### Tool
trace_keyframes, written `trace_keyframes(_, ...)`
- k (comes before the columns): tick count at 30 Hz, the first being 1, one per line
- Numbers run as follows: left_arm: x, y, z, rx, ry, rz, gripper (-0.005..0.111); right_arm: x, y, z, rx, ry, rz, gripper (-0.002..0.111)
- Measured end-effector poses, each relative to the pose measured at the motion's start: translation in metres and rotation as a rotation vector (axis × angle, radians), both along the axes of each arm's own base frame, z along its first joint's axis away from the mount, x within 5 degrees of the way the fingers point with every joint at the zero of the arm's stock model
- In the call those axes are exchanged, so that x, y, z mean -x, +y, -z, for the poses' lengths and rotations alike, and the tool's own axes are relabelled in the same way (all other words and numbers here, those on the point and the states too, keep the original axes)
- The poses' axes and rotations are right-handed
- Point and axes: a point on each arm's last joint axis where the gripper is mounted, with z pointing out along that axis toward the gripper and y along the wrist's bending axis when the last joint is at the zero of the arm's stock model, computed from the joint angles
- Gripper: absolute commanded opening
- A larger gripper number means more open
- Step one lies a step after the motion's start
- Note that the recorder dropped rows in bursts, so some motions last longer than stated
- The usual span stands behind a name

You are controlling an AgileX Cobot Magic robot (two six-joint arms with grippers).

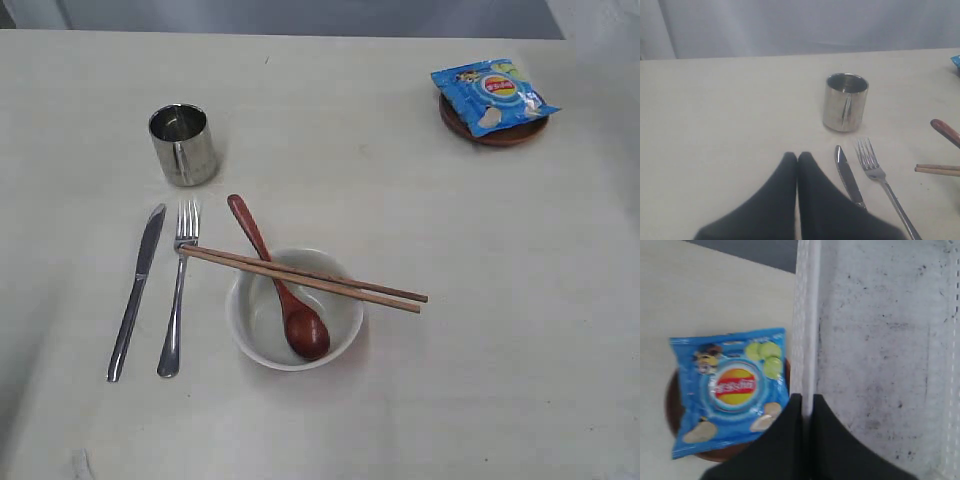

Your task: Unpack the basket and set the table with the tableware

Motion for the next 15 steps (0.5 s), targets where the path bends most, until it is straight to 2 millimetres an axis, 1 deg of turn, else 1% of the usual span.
trace_keyframes(2,0.000,0.000,0.000,0.000,0.000,0.000,0.000,-0.007,-0.033,0.025,-0.030,0.055,0.107,-0.001)
trace_keyframes(3,0.000,0.000,0.000,0.000,0.000,0.000,0.000,-0.010,-0.043,0.038,-0.043,0.084,0.142,-0.001)
trace_keyframes(5,0.000,0.000,0.000,0.000,0.000,0.000,0.000,-0.013,-0.052,0.056,-0.053,0.121,0.169,-0.001)
trace_keyframes(9,0.000,0.000,0.000,0.000,0.000,0.000,0.000,-0.020,-0.054,0.093,-0.074,0.199,0.183,-0.001)
trace_keyframes(11,0.000,0.000,0.000,0.000,0.000,0.000,0.000,-0.022,-0.052,0.107,-0.089,0.230,0.185,-0.001)
trace_keyframes(12,0.000,0.000,0.000,0.000,0.000,0.000,0.000,-0.022,-0.050,0.112,-0.096,0.244,0.180,-0.001)
trace_keyframes(15,0.000,0.000,0.000,0.000,0.000,0.000,0.000,-0.024,-0.040,0.120,-0.131,0.262,0.131,-0.001)
